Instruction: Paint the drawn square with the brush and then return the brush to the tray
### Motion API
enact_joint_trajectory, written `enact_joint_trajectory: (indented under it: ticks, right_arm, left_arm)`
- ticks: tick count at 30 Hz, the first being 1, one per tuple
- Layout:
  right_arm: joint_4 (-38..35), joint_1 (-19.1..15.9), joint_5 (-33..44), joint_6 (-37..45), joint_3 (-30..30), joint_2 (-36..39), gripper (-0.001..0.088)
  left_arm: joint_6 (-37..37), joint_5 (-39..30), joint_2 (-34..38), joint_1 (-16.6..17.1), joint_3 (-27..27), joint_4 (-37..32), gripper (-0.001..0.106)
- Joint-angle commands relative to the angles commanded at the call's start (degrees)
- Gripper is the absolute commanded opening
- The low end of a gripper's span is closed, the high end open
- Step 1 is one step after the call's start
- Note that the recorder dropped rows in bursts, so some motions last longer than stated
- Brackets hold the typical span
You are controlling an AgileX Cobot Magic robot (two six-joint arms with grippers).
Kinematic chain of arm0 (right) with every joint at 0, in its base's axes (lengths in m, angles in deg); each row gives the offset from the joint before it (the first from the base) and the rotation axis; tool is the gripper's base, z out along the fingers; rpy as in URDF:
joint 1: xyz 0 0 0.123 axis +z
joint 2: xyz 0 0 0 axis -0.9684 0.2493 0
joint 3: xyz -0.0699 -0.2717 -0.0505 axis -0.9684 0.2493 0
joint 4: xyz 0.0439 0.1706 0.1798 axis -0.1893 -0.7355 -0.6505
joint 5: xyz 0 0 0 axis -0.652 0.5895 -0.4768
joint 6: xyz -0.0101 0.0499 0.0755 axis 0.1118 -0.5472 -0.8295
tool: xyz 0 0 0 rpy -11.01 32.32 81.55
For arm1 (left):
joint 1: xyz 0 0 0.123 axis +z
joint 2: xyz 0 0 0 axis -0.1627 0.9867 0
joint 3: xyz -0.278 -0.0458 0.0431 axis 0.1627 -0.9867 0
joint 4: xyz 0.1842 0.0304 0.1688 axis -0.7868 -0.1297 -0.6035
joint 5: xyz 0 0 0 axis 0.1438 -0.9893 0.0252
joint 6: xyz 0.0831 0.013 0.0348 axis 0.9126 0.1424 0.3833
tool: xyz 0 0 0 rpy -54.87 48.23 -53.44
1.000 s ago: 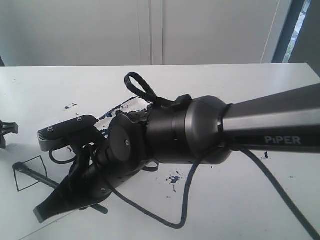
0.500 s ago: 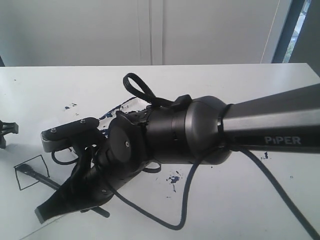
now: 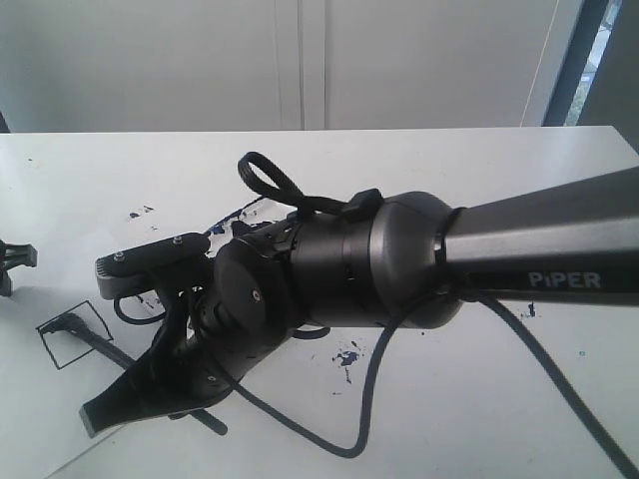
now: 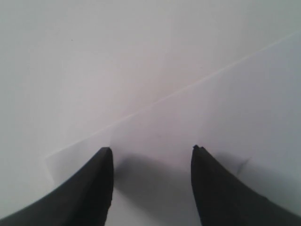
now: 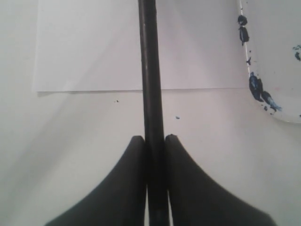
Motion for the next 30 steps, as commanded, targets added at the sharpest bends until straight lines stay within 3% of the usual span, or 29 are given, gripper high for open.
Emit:
enact_joint_trajectory:
  ticks: [15,30]
  right_arm:
    - [5.13,0.0,-0.33,-6.25,0.0,0.0,0.0]
    - [5.48,0.0,-0.69,-7.52,0.0,0.0,0.0]
  left_arm:
    - [0.0,0.0,0.0,0.0,0.0,0.0,0.055]
    - [-1.24,-0.35,0.0,0.0,0.0,0.3,0.055]
